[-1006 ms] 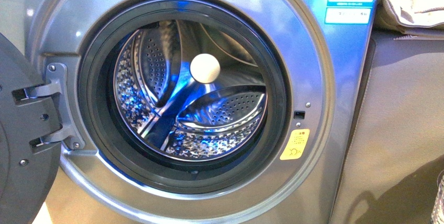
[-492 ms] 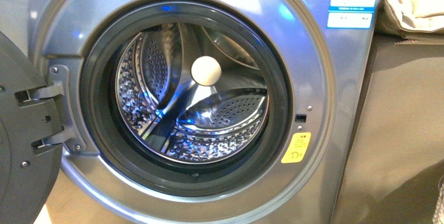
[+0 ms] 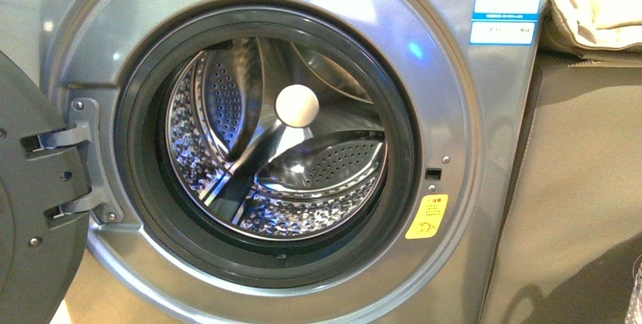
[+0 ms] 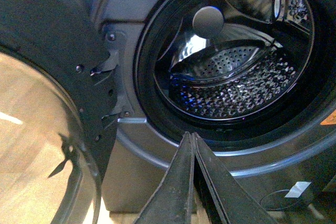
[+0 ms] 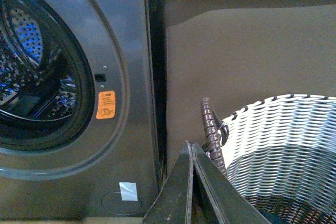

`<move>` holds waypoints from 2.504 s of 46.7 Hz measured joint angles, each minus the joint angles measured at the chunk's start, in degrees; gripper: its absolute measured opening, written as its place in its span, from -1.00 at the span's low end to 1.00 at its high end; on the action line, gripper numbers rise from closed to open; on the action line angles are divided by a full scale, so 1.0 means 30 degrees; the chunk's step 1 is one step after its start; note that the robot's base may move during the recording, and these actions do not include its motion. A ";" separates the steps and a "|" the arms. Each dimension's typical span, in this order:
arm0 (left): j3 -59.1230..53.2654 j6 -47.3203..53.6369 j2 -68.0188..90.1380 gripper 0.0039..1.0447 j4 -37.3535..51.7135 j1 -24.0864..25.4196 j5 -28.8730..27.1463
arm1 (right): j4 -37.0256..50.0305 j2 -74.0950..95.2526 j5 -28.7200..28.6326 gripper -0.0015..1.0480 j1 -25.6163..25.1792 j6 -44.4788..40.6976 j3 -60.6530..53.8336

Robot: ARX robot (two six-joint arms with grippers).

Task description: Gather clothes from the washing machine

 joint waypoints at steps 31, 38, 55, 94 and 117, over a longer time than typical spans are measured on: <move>-0.3708 -0.0058 -0.4787 -0.94 -0.0991 0.3330 0.3264 | -0.2965 -0.4932 -0.0015 -0.95 0.0015 -0.0007 -0.1931; -0.4080 -0.0058 -0.5756 -0.94 -0.1574 0.3330 0.3257 | -0.2973 -0.4969 0.0000 -0.95 0.0015 -0.0007 -0.1967; -0.4903 -0.0066 -0.7898 -0.94 -0.2637 0.3330 0.3264 | -0.2973 -0.4969 0.0000 -0.95 0.0015 -0.0007 -0.1974; -0.4896 -0.0073 -1.1402 -0.50 -0.6302 0.3330 0.3264 | -0.2973 -0.4969 0.0000 -0.70 0.0015 -0.0036 -0.1974; -0.4896 -0.0066 -1.1402 0.89 -0.6302 0.3330 0.3257 | -0.2973 -0.4969 0.0000 0.81 0.0015 -0.0036 -0.1974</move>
